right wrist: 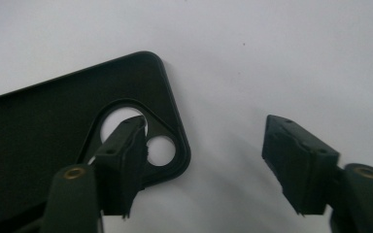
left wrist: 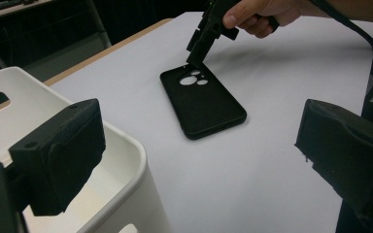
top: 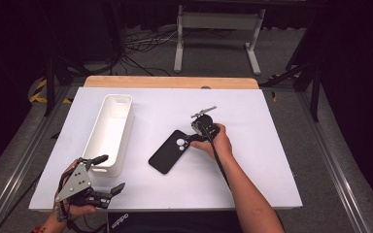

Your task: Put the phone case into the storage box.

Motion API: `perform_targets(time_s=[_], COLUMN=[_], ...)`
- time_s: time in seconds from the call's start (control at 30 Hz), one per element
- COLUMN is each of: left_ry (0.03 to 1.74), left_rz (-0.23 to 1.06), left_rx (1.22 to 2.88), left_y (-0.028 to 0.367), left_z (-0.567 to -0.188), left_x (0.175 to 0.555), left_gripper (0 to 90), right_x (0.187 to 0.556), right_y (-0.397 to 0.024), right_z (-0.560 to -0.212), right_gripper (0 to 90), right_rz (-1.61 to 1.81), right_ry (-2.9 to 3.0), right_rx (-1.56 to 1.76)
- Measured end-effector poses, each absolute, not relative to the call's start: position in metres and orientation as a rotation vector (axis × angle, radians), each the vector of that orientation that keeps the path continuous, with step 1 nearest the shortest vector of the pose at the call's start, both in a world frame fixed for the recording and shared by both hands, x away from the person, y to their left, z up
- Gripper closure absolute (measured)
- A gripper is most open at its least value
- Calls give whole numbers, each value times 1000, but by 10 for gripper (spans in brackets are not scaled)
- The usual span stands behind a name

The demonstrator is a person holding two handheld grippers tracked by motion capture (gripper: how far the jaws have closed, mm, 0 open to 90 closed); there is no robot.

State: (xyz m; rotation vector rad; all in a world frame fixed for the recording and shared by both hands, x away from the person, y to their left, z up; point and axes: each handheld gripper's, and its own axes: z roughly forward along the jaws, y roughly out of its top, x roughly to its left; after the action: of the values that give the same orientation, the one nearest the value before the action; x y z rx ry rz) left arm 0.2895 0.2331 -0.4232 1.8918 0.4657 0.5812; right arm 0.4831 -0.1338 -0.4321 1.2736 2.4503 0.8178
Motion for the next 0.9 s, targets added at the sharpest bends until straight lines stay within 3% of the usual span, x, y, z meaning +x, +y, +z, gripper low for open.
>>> perform_targets(time_s=[0.2, 0.4, 0.57, 0.9], left_ry=[461, 466, 470, 465], left_rz=[585, 585, 572, 568], left_rx=[1899, 1902, 1907, 1928], left_y=[232, 232, 231, 229], left_z=[-424, -424, -425, -426], left_x=[289, 289, 289, 290], left_gripper=[47, 48, 50, 51], right_x=[485, 484, 478, 477], right_y=[-128, -125, -119, -122], right_z=[-438, -439, -440, -441], right_gripper=[515, 606, 799, 847], right_rz=[786, 755, 749, 795], right_ry=[2474, 2470, 2494, 2500], right_rx=[1252, 1218, 1131, 1090])
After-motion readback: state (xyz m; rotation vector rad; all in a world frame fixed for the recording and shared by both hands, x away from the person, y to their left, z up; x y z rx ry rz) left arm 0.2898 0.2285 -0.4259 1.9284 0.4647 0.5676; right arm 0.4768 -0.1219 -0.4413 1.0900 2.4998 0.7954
